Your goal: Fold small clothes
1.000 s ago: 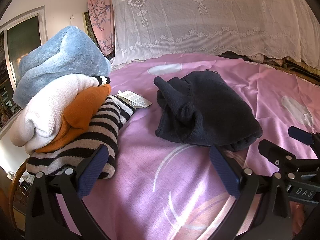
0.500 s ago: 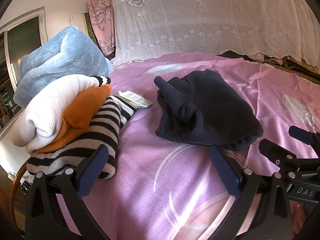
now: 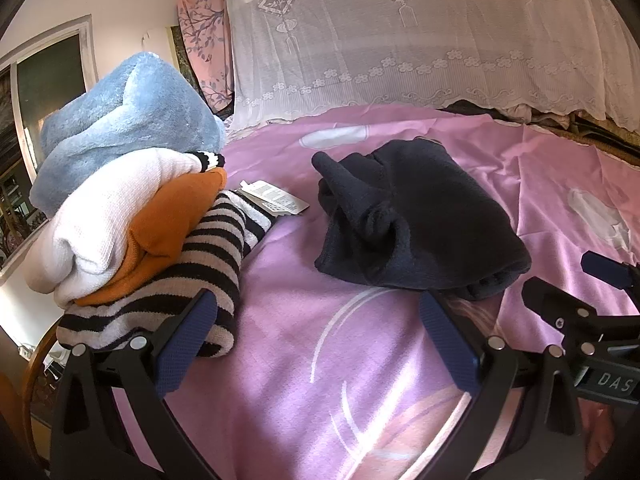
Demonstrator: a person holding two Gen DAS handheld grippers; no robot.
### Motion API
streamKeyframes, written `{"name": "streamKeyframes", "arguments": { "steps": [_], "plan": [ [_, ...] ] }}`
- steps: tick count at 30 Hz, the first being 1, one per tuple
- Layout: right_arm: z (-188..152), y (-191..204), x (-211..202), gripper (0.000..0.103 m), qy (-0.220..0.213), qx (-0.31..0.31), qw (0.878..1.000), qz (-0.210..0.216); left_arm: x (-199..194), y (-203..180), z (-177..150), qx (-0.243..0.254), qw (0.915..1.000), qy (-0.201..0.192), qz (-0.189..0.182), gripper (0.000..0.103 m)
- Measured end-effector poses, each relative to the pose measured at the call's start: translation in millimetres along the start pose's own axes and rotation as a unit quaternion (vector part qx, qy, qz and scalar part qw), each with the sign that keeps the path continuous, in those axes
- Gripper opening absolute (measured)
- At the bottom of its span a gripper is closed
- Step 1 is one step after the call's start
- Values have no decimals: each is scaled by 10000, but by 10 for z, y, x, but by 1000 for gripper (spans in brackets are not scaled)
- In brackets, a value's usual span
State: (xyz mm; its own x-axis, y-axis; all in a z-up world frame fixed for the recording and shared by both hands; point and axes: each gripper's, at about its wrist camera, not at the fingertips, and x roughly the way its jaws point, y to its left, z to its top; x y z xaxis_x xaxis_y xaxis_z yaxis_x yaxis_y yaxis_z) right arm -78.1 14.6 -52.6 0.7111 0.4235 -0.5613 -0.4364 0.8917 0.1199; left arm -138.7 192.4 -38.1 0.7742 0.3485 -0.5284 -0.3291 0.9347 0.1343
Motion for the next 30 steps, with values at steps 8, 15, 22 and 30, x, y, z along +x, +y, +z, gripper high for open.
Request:
{"name": "streamKeyframes", "arguments": {
  "steps": [8, 15, 22, 30],
  "plan": [
    [4, -18, 5, 100, 21, -3, 10000, 8, -12, -11, -5, -3, 10000, 2, 12, 99],
    [12, -28, 7, 100, 23, -1, 10000, 13, -3, -4, 4, 16, 10000, -20, 29, 99],
    [10, -33, 1, 100, 27, -3, 10000, 18, -15, -3, 6, 29, 10000, -33, 48, 99],
    [-3, -32, -7, 100, 34, 5, 10000, 24, -19, 0, 23, 8, 9999, -40, 105, 99]
  ]
}}
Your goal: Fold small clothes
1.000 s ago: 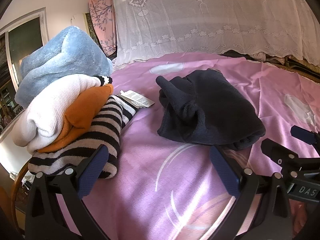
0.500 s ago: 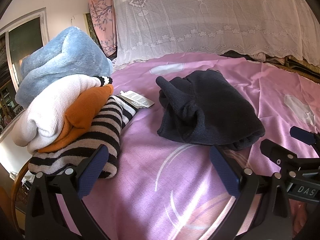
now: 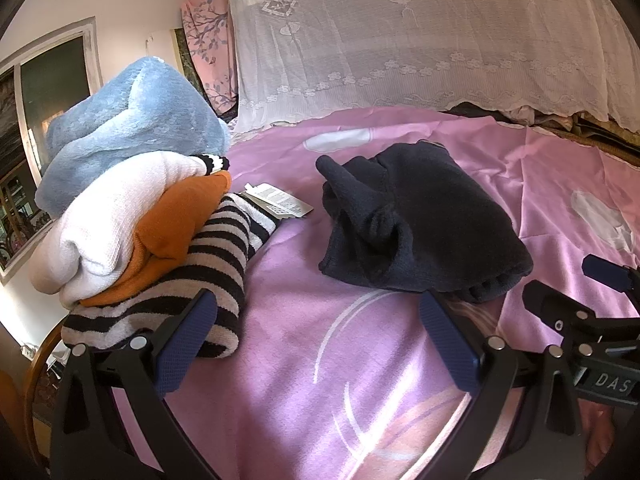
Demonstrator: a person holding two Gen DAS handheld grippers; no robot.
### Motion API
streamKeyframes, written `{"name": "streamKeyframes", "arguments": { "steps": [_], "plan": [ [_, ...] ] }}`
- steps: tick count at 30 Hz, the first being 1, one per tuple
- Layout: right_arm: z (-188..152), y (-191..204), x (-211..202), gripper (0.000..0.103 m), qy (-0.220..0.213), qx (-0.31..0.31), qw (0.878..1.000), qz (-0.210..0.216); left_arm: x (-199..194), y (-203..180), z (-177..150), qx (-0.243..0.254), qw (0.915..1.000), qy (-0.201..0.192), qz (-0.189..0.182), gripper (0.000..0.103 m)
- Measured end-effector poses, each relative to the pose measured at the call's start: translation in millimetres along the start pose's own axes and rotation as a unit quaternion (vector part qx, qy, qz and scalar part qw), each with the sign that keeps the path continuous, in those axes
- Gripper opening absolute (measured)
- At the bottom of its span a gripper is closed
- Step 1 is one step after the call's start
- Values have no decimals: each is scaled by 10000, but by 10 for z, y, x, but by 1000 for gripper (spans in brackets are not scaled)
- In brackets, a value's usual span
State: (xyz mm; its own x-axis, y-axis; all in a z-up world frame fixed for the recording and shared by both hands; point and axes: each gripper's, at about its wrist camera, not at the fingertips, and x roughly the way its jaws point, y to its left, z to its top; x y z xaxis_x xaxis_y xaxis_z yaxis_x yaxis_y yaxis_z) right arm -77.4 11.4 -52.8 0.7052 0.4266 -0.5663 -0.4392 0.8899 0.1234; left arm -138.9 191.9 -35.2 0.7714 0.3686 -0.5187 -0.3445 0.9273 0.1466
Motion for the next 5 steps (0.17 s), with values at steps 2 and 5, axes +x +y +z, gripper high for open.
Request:
{"name": "streamKeyframes", "arguments": {
  "steps": [2, 5],
  "plan": [
    [-2, -3, 4, 100, 3, 3, 10000, 0, -3, 14, 8, -36, 10000, 11, 11, 99],
    [-1, -8, 2, 100, 3, 2, 10000, 3, -9, 23, 5, -85, 10000, 46, 9, 99]
  ]
}}
